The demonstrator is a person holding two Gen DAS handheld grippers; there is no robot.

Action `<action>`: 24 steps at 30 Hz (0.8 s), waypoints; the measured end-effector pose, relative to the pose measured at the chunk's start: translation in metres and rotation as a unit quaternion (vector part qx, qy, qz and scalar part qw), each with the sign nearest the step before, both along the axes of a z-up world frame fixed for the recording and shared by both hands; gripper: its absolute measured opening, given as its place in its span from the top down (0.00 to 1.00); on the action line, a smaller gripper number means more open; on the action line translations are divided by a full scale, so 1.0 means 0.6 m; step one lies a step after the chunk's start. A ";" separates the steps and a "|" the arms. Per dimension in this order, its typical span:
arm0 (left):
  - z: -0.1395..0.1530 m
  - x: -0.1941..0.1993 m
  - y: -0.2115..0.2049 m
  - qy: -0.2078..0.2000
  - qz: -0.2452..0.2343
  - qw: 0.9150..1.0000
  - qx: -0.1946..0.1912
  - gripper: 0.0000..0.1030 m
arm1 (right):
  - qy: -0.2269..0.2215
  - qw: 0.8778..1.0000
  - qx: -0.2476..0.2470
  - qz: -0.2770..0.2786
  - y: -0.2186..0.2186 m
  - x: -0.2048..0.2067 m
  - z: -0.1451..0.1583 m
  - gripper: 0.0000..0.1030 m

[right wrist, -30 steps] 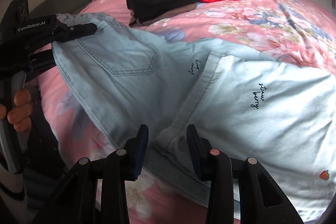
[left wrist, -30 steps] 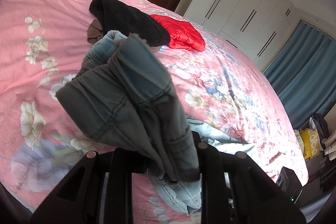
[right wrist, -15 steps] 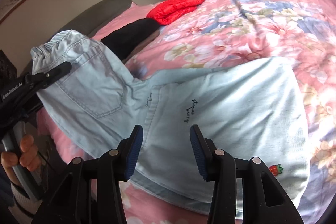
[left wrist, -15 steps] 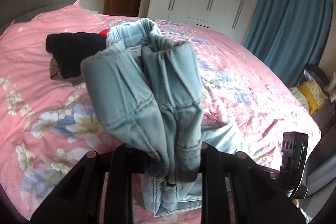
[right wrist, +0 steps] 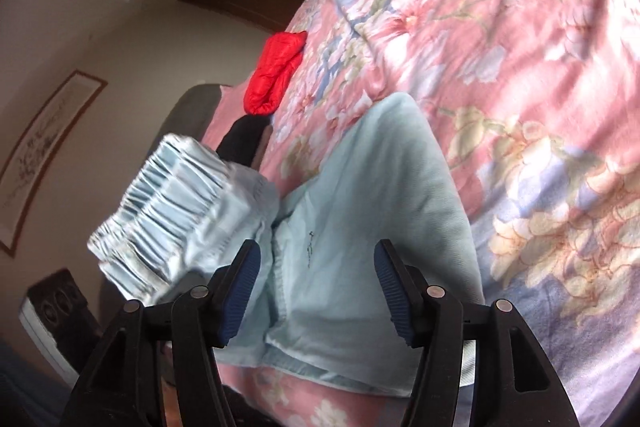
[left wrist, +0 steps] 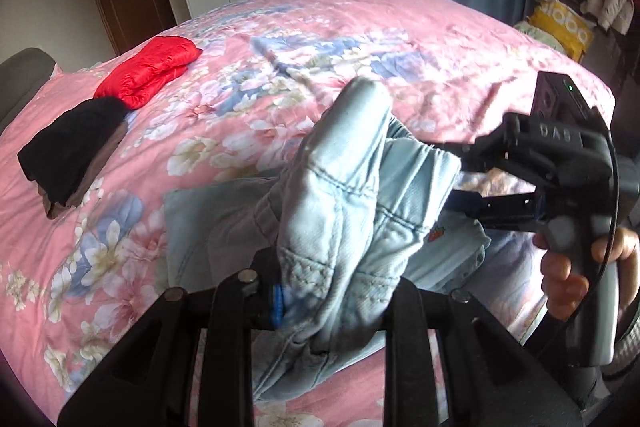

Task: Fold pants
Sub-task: 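Fold the waistband over onto the folded legs with the left tool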

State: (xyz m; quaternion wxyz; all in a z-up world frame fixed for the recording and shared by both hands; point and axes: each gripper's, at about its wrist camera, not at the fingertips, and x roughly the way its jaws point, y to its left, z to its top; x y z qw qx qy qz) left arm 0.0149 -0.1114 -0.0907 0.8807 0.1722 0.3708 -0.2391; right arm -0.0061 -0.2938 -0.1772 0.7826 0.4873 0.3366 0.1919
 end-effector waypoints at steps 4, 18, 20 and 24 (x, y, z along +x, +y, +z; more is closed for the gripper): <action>-0.029 -0.003 -0.013 0.007 -0.024 0.999 0.028 0.70 | 0.012 0.993 0.112 -0.028 -0.032 -0.003 -0.036 0.42; -0.053 -0.015 0.018 0.059 -0.003 0.998 -0.008 0.12 | 0.073 0.997 0.025 0.013 0.006 0.022 0.002 0.31; -0.053 -0.024 0.033 0.061 -0.001 0.998 -0.011 0.12 | 0.086 0.996 0.010 0.026 0.013 0.032 0.010 0.31; -0.042 -0.043 0.076 0.072 0.003 0.996 -0.044 0.12 | 0.087 0.994 -0.025 0.062 0.028 0.047 0.021 0.32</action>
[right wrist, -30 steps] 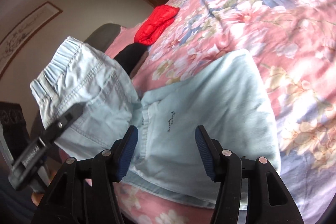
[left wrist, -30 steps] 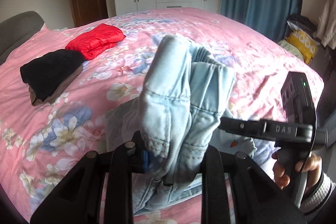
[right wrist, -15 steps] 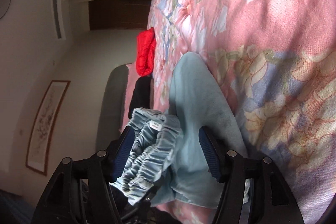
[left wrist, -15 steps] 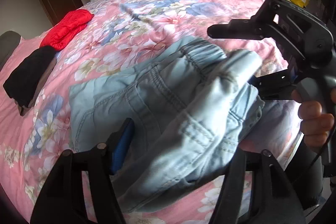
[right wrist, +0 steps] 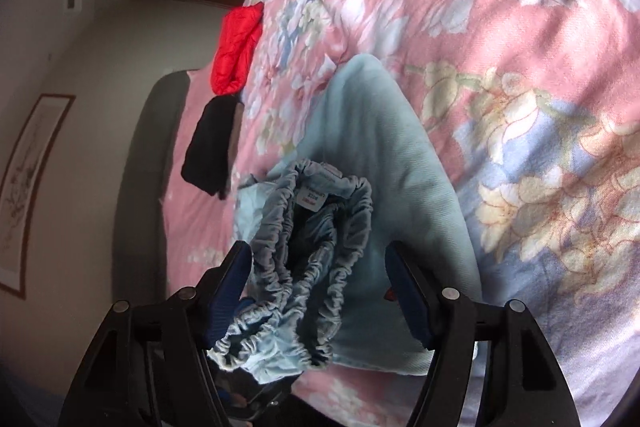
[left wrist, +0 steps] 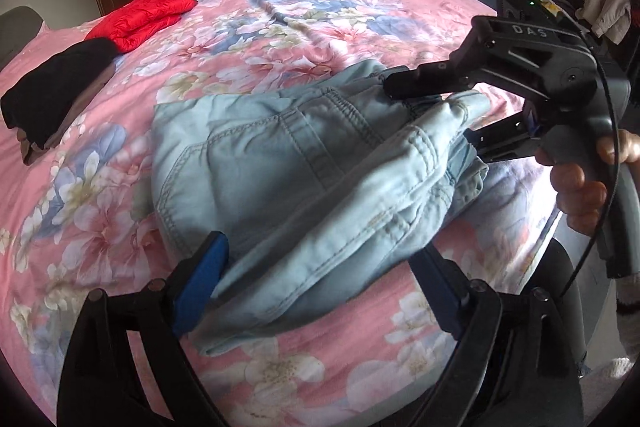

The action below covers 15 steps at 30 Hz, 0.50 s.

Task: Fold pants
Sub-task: 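Fold the waistband over onto the folded legs with the left tool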

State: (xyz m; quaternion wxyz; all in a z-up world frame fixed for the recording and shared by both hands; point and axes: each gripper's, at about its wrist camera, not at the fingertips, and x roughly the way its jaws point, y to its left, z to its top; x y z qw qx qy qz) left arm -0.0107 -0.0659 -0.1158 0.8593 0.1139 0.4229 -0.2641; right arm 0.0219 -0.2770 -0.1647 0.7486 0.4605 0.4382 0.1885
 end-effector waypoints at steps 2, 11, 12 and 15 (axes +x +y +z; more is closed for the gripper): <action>0.010 -0.007 0.022 0.007 0.003 1.000 -0.029 0.12 | -0.005 1.000 -0.013 0.018 0.012 0.009 0.002 0.32; 0.040 0.017 0.128 0.010 0.110 0.988 -0.103 0.12 | -0.106 0.985 -0.131 0.027 0.017 0.024 0.072 0.73; 0.037 0.019 0.136 0.015 0.119 0.987 -0.110 0.12 | -0.109 0.985 -0.129 0.020 0.008 0.026 0.077 0.73; 0.021 0.031 0.149 0.033 0.138 0.982 -0.122 0.12 | -0.098 0.986 -0.133 0.003 -0.016 0.036 0.069 0.73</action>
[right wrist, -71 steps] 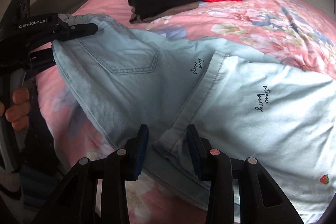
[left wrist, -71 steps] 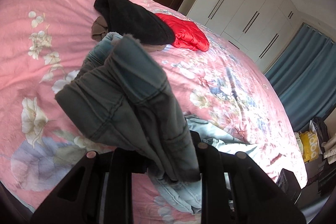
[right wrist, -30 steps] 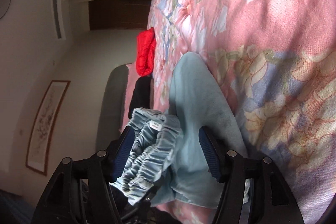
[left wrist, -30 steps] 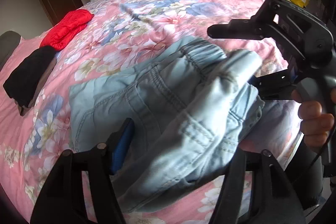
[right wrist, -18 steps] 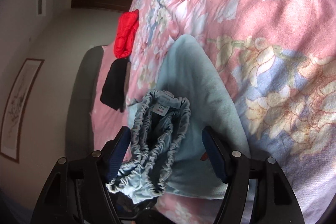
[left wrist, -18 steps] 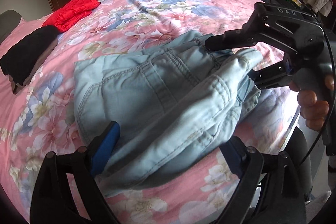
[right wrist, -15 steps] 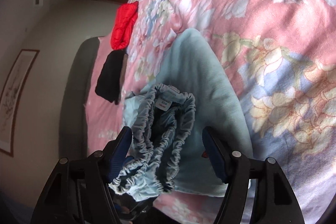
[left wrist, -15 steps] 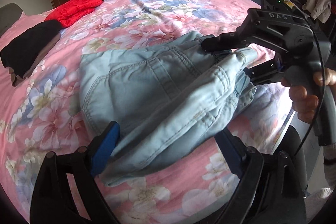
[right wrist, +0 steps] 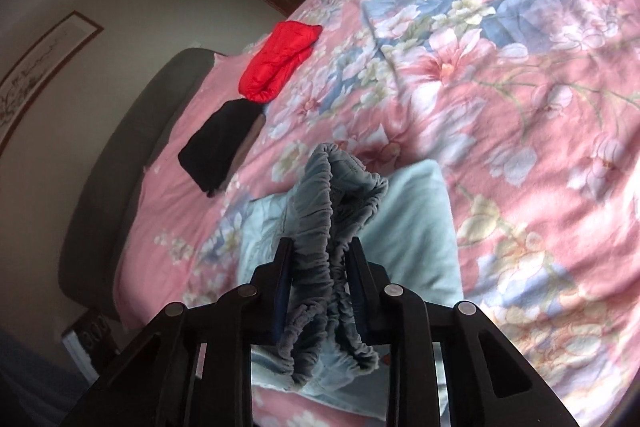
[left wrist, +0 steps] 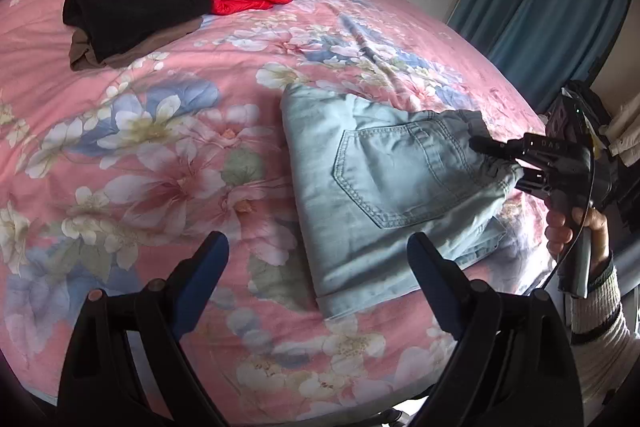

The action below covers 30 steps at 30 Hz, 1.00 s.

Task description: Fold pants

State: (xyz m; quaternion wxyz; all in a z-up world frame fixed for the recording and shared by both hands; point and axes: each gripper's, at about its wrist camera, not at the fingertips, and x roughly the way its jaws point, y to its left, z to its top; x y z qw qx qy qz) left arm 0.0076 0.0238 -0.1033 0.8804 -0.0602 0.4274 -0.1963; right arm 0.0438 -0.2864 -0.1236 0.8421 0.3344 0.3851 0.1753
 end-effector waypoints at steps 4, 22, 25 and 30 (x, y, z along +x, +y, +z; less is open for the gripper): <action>-0.022 0.022 0.006 0.030 0.016 0.999 -0.023 0.12 | 0.051 0.998 -0.028 -0.022 -0.021 0.002 -0.056 0.73; -0.046 0.080 -0.002 0.066 0.041 0.995 -0.062 0.32 | -0.108 0.950 -0.278 0.089 0.129 -0.076 0.043 0.72; -0.056 0.084 -0.007 0.068 0.027 0.996 -0.050 0.61 | -0.074 0.949 -0.293 0.090 0.128 -0.083 0.003 0.78; -0.071 0.090 -0.011 0.070 0.025 0.997 -0.035 0.59 | -0.046 0.957 -0.269 0.095 0.100 -0.098 -0.050 0.86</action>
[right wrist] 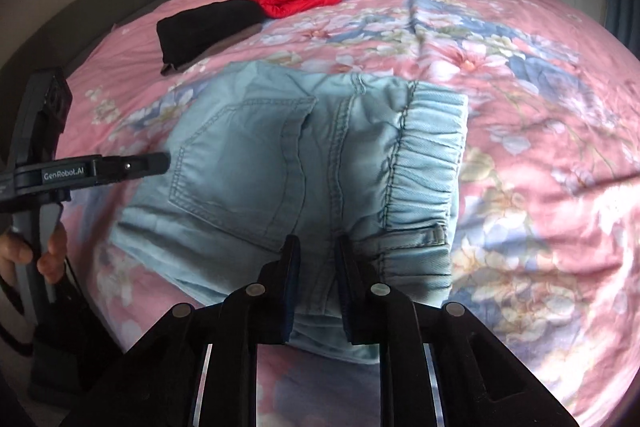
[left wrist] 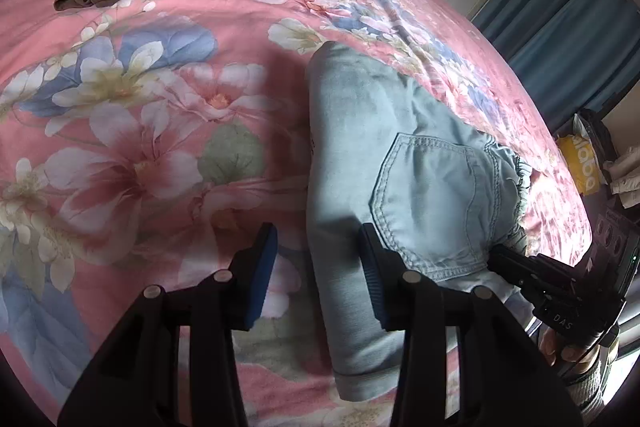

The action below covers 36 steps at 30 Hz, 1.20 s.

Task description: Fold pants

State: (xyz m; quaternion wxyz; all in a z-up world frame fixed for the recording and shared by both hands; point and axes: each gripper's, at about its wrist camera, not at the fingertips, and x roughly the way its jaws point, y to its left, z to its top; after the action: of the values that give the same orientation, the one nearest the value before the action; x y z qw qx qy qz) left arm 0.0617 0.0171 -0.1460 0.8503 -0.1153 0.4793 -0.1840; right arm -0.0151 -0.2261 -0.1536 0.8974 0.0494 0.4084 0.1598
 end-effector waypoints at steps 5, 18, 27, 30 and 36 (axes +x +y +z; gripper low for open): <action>0.011 0.003 0.004 -0.017 0.003 1.000 0.015 0.58 | 0.016 1.000 -0.008 -0.005 0.009 0.007 0.024 0.86; 0.002 0.084 0.022 0.010 -0.012 0.997 -0.082 0.39 | -0.065 0.985 0.014 0.156 0.189 -0.006 0.040 0.86; -0.019 0.164 0.023 0.043 -0.008 0.986 -0.163 0.49 | -0.039 0.983 0.028 0.175 0.219 0.017 -0.007 0.86; -0.022 0.183 0.016 0.052 -0.009 0.982 -0.180 0.75 | -0.032 0.983 0.045 0.175 0.212 0.018 -0.011 0.86; -0.012 0.194 0.017 0.039 0.009 0.986 -0.165 0.72 | -0.027 0.983 0.057 0.174 0.206 0.020 -0.013 0.86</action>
State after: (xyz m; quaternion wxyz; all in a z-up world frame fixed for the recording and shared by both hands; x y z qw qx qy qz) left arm 0.1783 0.0276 -0.1533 0.8020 -0.2652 0.4740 -0.2484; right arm -0.0032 -0.1024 -0.1614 0.8622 0.0241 0.3765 0.3381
